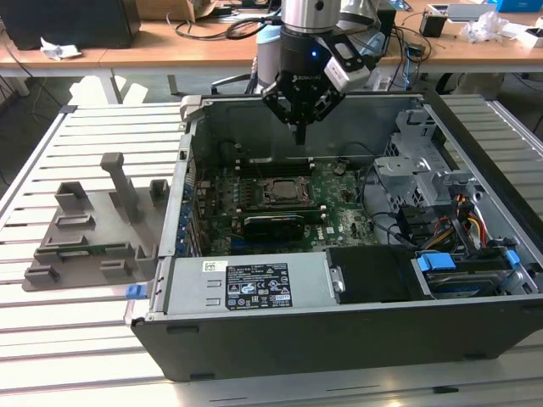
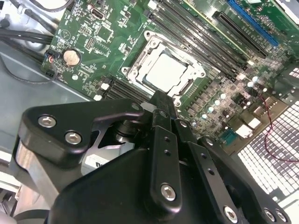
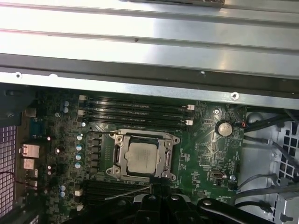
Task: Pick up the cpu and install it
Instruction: 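Install the first cpu locking lever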
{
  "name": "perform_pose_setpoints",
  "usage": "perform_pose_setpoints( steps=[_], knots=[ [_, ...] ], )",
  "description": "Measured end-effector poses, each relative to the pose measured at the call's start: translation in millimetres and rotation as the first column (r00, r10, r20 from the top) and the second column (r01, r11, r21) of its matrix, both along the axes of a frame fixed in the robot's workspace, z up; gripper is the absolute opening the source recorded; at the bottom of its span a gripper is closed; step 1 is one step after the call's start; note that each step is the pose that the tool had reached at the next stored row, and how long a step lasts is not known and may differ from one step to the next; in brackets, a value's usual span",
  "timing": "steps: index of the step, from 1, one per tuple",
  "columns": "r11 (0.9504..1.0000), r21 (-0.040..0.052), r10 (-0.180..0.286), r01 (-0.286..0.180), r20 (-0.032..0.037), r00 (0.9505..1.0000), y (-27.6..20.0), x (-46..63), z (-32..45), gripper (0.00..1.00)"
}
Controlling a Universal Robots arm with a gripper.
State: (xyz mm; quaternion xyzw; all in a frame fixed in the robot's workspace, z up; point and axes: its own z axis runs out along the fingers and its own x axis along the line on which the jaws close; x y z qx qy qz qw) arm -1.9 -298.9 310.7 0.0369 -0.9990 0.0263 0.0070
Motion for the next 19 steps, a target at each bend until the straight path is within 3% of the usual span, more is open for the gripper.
perform_pose_setpoints(
  steps=[5, 13, 14, 15, 16, 19],
  knots=[
    [1.0, 0.0, 0.0, 0.0, 0.0, 1.0, 0.0, 0.0, 11.0, 0.11],
    [1.0, 0.0028, 0.0, 0.0, 0.0, 1.0, -0.1, -1.6, 11.3, 0.11],
    [0.9999, 0.0101, 0.0, 0.0, -0.0001, 1.0, 0.0, -1.8, 11.4, 0.11],
    [0.9993, 0.0368, 0.0, 0.0, 0.0, 1.0, -0.1, -2.4, 11.4, 0.11],
    [0.9989, 0.0475, 0.0, 0.0, 0.0, 1.0, -0.2, -2.6, 11.3, 0.11],
    [0.9989, 0.0476, 0.0, 0.0, 0.0, 1.0, -0.2, -2.7, 11.3, 0.11]
  ],
)
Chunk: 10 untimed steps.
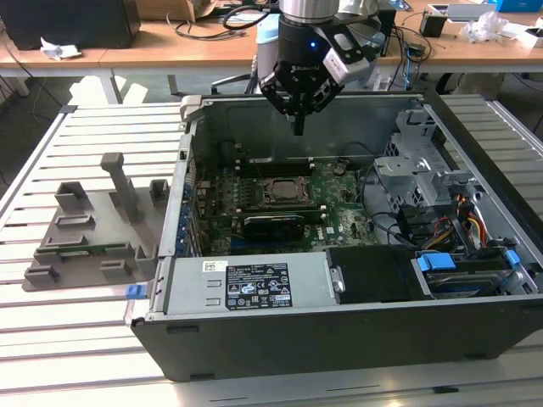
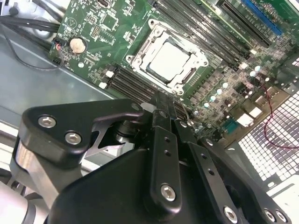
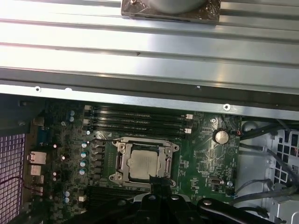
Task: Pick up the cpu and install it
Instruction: 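Install the first cpu locking lever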
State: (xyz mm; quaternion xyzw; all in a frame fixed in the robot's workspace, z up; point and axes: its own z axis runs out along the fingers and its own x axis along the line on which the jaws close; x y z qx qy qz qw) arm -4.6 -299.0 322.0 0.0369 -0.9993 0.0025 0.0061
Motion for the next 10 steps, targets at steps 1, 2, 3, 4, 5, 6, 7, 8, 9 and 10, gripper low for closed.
perform_pose_setpoints(
  steps=[1, 2, 3, 4, 5, 6, 7, 8, 9, 10],
  knots=[
    [1.0, 0.0, 0.0, 0.0, 0.0, 1.0, 0.0, -0.3, 0.0, 0.11],
    [1.0, 0.0, 0.0, 0.0, 0.0001, 1.0, 0.0, -1.2, 0.0, 0.11],
    [1.0, 0.0001, 0.0, 0.0, 0.0, 1.0, 0.0, -4.5, -0.1, 0.11],
    [1.0, 0.0001, 0.0, 0.0, 0.0002, 1.0, 0.0, -8.7, -0.1, 0.11],
    [1.0, 0.0002, 0.0, 0.0, 0.0002, 1.0, 0.0, -13.6, -0.1, 0.11],
    [1.0, 0.0005, 0.0, 0.0, 0.0003, 1.0, -0.1, -17.3, 0.0, 0.11],
    [1.0, 0.0009, 0.0, 0.0, 0.0009, 1.0, 0.0, -20.3, -0.1, 0.11],
    [1.0, 0.0011, 0.0, 0.0, 0.0017, 1.0, 0.0, -24.8, -0.1, 0.11],
    [1.0, 0.0011, 0.0, 0.0, 0.0021, 1.0, 0.0, -27.5, -0.1, 0.11],
    [1.0, 0.001, 0.0, 0.0, 0.0024, 1.0, 0.0, -30.7, 0.0, 0.11]
  ],
)
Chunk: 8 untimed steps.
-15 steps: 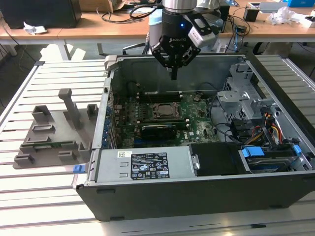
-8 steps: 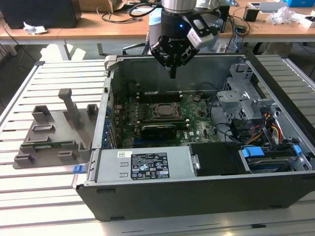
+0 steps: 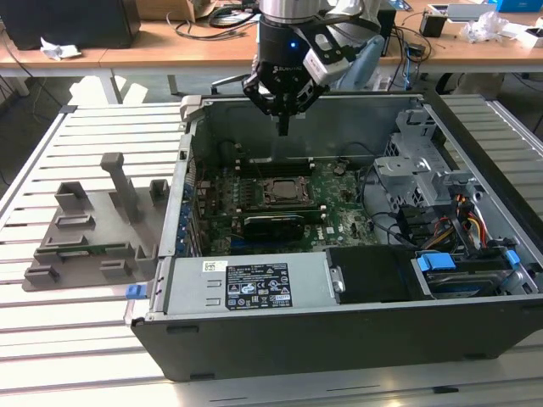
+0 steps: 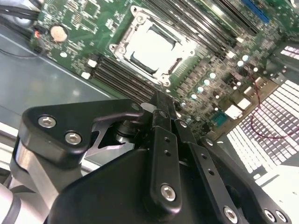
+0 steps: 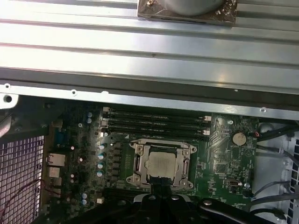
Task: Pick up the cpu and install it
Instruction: 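Install the first cpu locking lever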
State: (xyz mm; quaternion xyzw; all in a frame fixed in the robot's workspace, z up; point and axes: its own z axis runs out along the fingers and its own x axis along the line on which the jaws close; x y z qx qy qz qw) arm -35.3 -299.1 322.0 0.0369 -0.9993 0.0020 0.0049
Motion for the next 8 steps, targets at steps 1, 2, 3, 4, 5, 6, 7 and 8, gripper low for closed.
perform_pose_setpoints(
  steps=[1, 2, 3, 4, 5, 6, 7, 8],
  knots=[
    [1.0, 0.0002, 0.0, 0.0, 0.0005, 1.0, 0.0, -5.4, -0.1, 0.11],
    [1.0, 0.0002, 0.0, 0.0, 0.0006, 1.0, 0.1, -6.8, -0.1, 0.11],
    [1.0, 0.0001, 0.0, 0.0, 0.0006, 1.0, 0.1, -6.8, -0.1, 0.11],
    [1.0, 0.0, 0.0, 0.0, 0.0004, 1.0, 0.0, -6.9, 0.0, 0.11],
    [1.0, 0.0001, 0.0, 0.0, 0.0005, 1.0, 0.0, -6.9, 0.0, 0.11],
    [1.0, 0.0001, 0.0, 0.0, 0.0005, 1.0, 0.0, -7.0, 0.0, 0.11],
    [1.0, 0.0, 0.0, 0.0, 0.0006, 1.0, 0.0, -7.1, 0.0, 0.11],
    [1.0, 0.0001, 0.0, 0.0, 0.0005, 1.0, 0.0, -7.8, -0.1, 0.11]
  ],
)
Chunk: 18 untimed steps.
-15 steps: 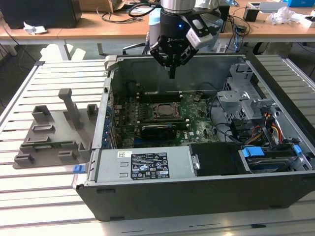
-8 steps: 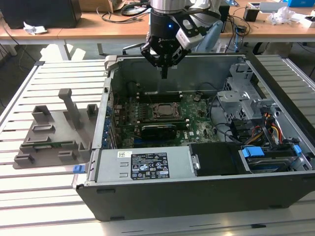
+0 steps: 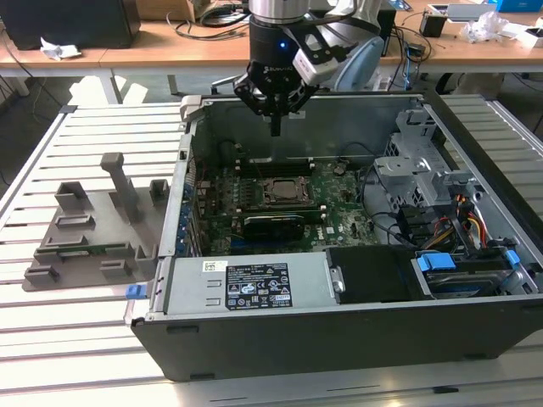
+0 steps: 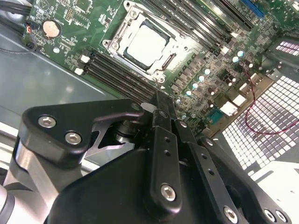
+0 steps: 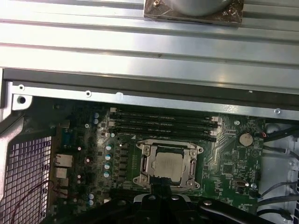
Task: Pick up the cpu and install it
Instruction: 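Install the first cpu locking lever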
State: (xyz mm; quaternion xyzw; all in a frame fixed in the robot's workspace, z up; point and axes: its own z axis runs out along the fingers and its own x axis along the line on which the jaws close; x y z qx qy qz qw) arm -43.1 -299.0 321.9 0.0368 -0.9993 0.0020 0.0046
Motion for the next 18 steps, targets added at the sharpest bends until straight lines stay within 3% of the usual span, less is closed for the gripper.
perform_pose_setpoints(
  steps=[8, 18],
  knots=[
    [1.0, -0.0001, 0.0, 0.0, -0.0001, 1.0, 2.0, -23.9, -2.5, 0.11],
    [1.0, -0.0001, 0.0, 0.0, 0.0, 1.0, 9.1, -46.8, -24.5, 0.11]
  ],
)
